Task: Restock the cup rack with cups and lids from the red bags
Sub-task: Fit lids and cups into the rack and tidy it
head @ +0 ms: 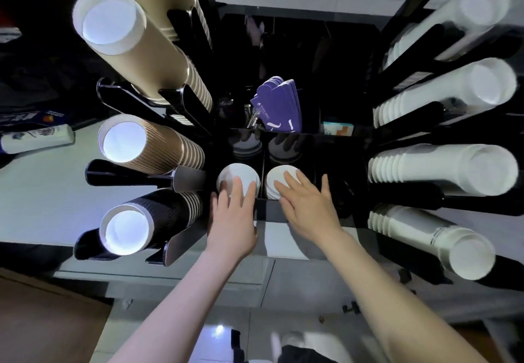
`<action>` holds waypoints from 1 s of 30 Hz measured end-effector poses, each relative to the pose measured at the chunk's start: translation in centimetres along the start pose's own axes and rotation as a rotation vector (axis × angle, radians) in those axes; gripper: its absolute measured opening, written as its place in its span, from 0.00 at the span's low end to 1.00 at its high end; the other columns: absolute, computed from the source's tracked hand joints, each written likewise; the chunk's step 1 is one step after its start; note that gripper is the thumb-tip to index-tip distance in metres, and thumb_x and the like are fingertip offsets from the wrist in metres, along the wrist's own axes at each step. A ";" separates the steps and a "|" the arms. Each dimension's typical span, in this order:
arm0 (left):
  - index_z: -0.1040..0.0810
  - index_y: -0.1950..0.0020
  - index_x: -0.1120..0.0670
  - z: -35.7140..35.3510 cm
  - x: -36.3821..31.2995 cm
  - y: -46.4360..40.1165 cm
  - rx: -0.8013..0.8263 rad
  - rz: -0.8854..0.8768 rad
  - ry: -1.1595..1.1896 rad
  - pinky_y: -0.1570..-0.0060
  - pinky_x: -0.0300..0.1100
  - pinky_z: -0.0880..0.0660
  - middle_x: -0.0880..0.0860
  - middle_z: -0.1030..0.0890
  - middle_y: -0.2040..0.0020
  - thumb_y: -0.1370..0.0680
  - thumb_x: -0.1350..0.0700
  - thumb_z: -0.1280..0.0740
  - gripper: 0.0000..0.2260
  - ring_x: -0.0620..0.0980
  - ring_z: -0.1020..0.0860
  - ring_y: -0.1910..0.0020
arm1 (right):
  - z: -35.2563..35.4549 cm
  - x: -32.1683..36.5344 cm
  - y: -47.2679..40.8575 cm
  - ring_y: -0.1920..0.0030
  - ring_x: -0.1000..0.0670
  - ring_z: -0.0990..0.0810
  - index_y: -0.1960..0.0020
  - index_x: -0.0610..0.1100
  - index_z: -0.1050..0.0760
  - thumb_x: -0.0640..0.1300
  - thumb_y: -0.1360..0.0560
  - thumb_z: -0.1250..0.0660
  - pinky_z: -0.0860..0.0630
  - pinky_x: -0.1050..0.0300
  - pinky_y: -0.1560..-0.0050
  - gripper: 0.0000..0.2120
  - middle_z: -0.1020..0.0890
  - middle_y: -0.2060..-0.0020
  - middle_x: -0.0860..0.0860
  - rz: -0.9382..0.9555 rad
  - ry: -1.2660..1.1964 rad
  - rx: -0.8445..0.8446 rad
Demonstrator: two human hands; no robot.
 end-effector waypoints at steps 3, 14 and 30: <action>0.57 0.22 0.53 0.0 -0.1 -0.1 -0.008 0.003 -0.009 0.29 0.59 0.51 0.59 0.56 0.22 0.24 0.47 0.36 0.39 0.61 0.45 0.28 | -0.7 0.0 0.1 0.23 0.50 0.53 0.24 0.55 0.43 0.58 0.19 0.52 0.66 0.33 0.31 0.24 0.44 0.23 0.54 0.009 0.072 0.042; 0.53 0.22 0.55 2.4 -1.3 1.0 -0.141 -0.089 0.135 0.29 0.56 0.49 0.59 0.53 0.22 0.27 0.52 0.35 0.39 0.59 0.55 0.24 | 1.3 -5.9 4.3 0.23 0.45 0.54 0.22 0.41 0.51 0.33 0.26 0.42 0.54 0.48 0.25 0.34 0.48 0.22 0.46 -0.356 -0.005 -0.113; 0.56 0.22 0.55 3.2 -2.6 3.5 -0.082 -0.234 0.190 0.27 0.52 0.52 0.57 0.55 0.22 0.24 0.51 0.38 0.36 0.57 0.56 0.23 | 0.0 -7.2 4.4 0.23 0.44 0.52 0.23 0.45 0.47 0.38 0.27 0.39 0.55 0.50 0.25 0.35 0.49 0.23 0.44 -0.401 0.079 0.091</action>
Point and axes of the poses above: each hand's wrist, its own y-axis away from the middle knuckle, its own z-axis out of the back of the hand, x = y × z, the point moved 10 cm from there along -y, towards the middle knuckle
